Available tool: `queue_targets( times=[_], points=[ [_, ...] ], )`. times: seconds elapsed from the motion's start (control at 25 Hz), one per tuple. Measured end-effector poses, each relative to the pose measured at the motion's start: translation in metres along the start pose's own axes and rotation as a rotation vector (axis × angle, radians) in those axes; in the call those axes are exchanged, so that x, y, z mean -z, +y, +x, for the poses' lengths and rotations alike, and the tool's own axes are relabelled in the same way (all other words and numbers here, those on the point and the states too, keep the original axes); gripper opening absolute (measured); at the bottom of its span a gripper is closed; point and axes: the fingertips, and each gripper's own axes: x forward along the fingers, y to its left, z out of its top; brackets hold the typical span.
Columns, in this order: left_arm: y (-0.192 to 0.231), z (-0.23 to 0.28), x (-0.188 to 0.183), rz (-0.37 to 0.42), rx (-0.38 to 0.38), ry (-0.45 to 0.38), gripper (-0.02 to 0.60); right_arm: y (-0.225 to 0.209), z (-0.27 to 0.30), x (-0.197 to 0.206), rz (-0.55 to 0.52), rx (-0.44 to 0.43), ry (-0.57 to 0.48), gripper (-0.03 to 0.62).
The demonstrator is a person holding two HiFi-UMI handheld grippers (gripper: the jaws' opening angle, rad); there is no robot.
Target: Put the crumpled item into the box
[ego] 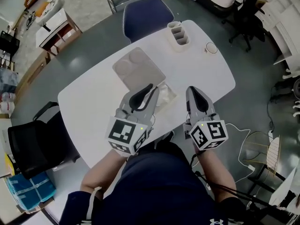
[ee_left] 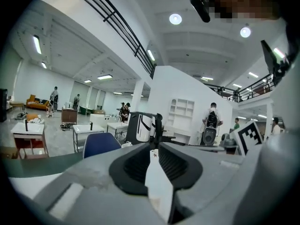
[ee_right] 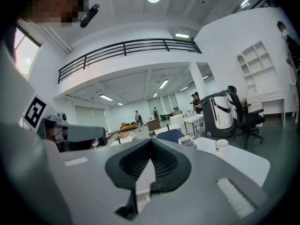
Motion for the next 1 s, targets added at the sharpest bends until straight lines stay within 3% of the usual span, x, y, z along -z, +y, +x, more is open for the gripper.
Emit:
queue_targets(
  times=[0.16, 0.32, 0.72, 1.0],
  points=[
    [0.002, -0.021, -0.023, -0.017, -0.027, -0.101, 0.009, 0.012, -0.006, -0.021, -0.011, -0.01, -0.03, 0.002],
    [0.004, -0.035, -0.035, -0.018, -0.044, -0.166, 0.002, 0.023, -0.012, -0.039, -0.035, -0.023, -0.061, 0.002],
    [0.009, -0.037, -0.042, -0.016, -0.052, -0.18, 0.002, 0.045, -0.014, -0.059, -0.066, -0.097, -0.124, 0.002],
    [0.008, -0.03, -0.036, -0.008, -0.042, -0.159, 0.002, 0.04, -0.011, -0.052, -0.07, -0.088, -0.112, 0.002]
  ],
)
